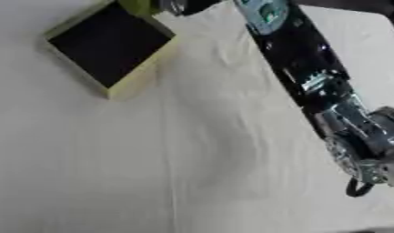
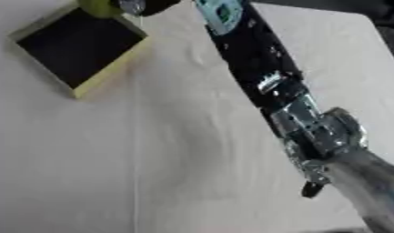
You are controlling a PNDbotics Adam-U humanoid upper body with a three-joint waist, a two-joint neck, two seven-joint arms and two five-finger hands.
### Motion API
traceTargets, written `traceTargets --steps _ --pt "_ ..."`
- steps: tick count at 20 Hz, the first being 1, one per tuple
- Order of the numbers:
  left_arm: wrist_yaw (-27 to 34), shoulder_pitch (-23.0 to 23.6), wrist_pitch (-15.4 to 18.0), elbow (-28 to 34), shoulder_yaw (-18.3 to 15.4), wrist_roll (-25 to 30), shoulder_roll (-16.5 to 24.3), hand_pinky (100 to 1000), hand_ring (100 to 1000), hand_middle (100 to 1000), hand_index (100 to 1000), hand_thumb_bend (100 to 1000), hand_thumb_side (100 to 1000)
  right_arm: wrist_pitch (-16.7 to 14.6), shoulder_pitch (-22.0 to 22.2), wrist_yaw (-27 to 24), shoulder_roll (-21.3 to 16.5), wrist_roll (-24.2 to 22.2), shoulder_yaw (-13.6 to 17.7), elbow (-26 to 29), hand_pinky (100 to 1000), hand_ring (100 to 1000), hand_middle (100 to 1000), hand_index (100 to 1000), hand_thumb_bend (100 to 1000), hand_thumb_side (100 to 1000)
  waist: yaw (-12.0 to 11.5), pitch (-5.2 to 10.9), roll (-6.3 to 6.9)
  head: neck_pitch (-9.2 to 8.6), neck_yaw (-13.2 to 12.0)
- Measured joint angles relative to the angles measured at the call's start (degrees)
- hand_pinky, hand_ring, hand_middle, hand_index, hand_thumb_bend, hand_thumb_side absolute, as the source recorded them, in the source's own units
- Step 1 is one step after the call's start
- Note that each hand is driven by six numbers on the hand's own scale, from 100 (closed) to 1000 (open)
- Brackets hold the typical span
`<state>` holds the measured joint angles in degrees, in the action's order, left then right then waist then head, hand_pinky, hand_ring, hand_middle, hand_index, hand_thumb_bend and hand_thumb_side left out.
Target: Pick up objects on the table and place them in the box.
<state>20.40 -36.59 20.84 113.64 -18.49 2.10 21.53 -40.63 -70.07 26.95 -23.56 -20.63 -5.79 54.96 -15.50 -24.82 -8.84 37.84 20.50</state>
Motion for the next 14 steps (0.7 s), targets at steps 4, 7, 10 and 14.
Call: traceTargets --steps 4,7,10,14 --pt "0.78 -1.68 -0.04 0.00 0.60 0.60 -0.58 590 709 602 692 100 535 -1.54 -0.88 5.61 1.84 4.76 1.85 -3.37 610 788 479 693 100 103 -1.89 -0.93 -0.74 -0.84 1.29" --pt "1.22 -2.59 -0.01 0.00 0.95 0.92 -1.04 591 709 602 692 100 530 -1.88 -1.21 8.86 3.03 7.68 2.85 -5.11 613 783 480 691 100 100 -2.78 -1.23 -0.90 -1.39 1.94" --pt "1.48 -3.27 0.00 0.00 1.25 1.24 -1.28 591 708 602 692 100 531 -2.10 -1.53 12.19 4.33 10.32 3.55 -6.22 616 777 482 689 100 100 -3.55 -1.65 -1.21 -1.71 2.56" --pt "1.87 -4.42 -0.03 0.00 1.88 1.72 -1.85 591 709 602 692 100 531 -1.15 -1.93 18.00 6.02 15.31 4.85 -7.50 628 773 490 690 100 100 -4.94 -2.31 -1.82 -2.27 3.72"
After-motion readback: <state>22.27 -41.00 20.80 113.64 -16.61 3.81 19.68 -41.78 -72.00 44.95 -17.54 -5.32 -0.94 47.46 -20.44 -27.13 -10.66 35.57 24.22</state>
